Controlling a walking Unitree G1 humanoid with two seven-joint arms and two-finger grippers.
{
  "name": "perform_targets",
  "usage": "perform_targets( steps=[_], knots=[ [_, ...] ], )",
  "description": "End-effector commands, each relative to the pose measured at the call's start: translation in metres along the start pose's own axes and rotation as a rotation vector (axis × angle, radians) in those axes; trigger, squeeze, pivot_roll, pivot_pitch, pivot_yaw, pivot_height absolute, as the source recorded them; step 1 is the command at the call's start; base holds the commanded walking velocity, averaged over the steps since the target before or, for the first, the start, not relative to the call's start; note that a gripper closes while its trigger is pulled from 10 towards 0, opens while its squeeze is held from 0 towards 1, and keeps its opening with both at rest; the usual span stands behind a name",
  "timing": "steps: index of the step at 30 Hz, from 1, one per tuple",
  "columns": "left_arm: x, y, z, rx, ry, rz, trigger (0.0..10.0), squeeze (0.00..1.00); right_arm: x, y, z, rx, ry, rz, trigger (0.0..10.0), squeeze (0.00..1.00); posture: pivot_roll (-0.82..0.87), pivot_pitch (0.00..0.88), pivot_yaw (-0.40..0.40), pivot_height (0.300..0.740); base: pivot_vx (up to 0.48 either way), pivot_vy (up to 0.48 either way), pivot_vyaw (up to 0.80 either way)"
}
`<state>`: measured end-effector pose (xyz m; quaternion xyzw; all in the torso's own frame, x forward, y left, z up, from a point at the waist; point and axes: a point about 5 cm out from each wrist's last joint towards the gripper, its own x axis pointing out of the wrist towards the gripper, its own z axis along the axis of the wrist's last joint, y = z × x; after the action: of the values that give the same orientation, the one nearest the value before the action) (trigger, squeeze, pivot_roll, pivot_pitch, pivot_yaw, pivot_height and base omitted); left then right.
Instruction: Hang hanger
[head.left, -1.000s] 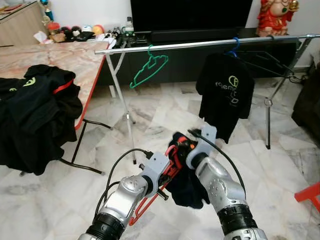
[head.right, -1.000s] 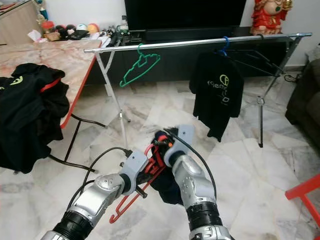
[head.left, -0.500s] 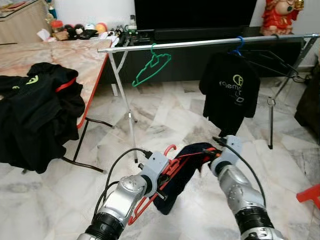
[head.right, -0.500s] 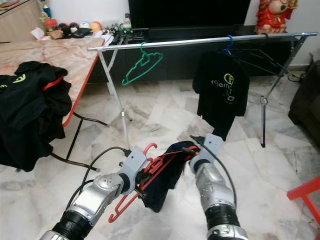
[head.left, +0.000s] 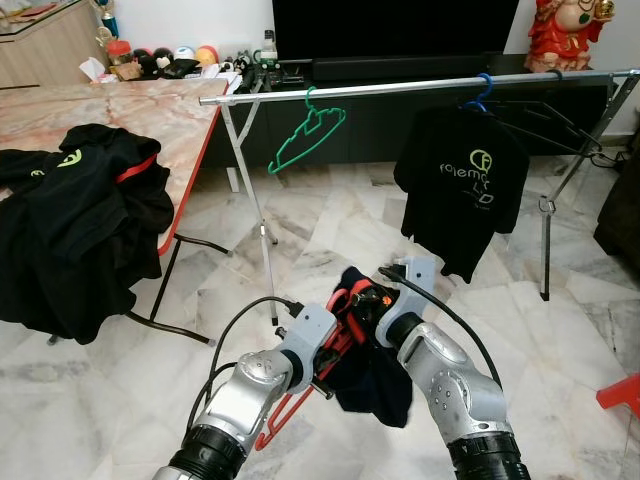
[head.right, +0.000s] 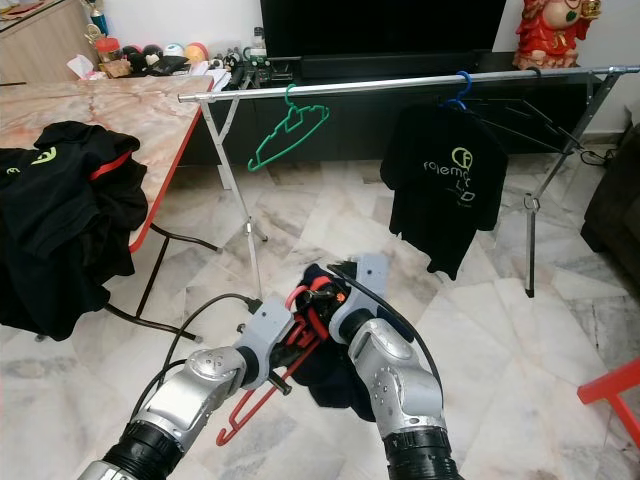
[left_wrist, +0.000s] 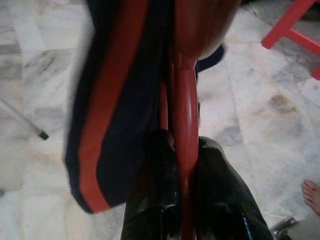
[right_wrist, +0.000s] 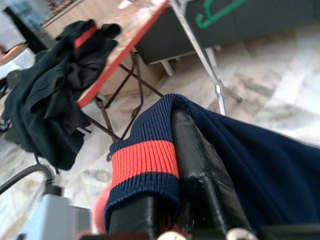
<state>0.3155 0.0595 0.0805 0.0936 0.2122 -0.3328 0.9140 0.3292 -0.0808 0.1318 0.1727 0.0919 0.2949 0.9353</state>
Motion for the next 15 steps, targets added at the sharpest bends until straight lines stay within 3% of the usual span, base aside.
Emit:
perform_targets(
  steps=[1,4,6,8,11,15],
  knots=[
    [0.001,-0.007,0.003,0.007,-0.015,-0.045,10.0,0.00,0.000,0.005,0.005,-0.049,-0.022,0.032,10.0,0.00,0.03,0.068,0.054,0.740,0.000,0.000,0.00],
    [0.000,-0.009,0.002,0.007,-0.018,-0.061,10.0,0.00,-0.008,-0.016,0.007,-0.141,0.008,-0.070,10.0,0.00,0.03,0.068,0.051,0.740,0.000,0.000,0.00],
    [0.000,-0.009,0.002,-0.019,-0.029,-0.064,10.0,0.00,-0.014,-0.041,0.007,-0.209,0.055,-0.212,10.0,0.00,0.02,0.068,0.050,0.740,0.000,0.000,0.00],
    [0.000,-0.008,0.002,-0.024,-0.033,-0.066,10.0,0.00,-0.017,-0.049,0.007,-0.222,0.070,-0.250,10.0,0.00,0.02,0.068,0.050,0.740,0.000,0.000,0.00],
    [0.000,-0.011,0.007,-0.055,-0.059,-0.094,10.0,0.00,-0.020,-0.051,0.010,-0.289,0.082,-0.212,10.0,0.00,0.02,0.068,0.051,0.740,0.000,0.000,0.00],
    [0.000,-0.015,0.010,-0.081,-0.079,-0.130,10.0,0.00,-0.018,-0.037,0.016,-0.311,0.037,-0.090,10.0,0.00,0.02,0.070,0.052,0.740,0.000,0.000,0.00]
  ],
)
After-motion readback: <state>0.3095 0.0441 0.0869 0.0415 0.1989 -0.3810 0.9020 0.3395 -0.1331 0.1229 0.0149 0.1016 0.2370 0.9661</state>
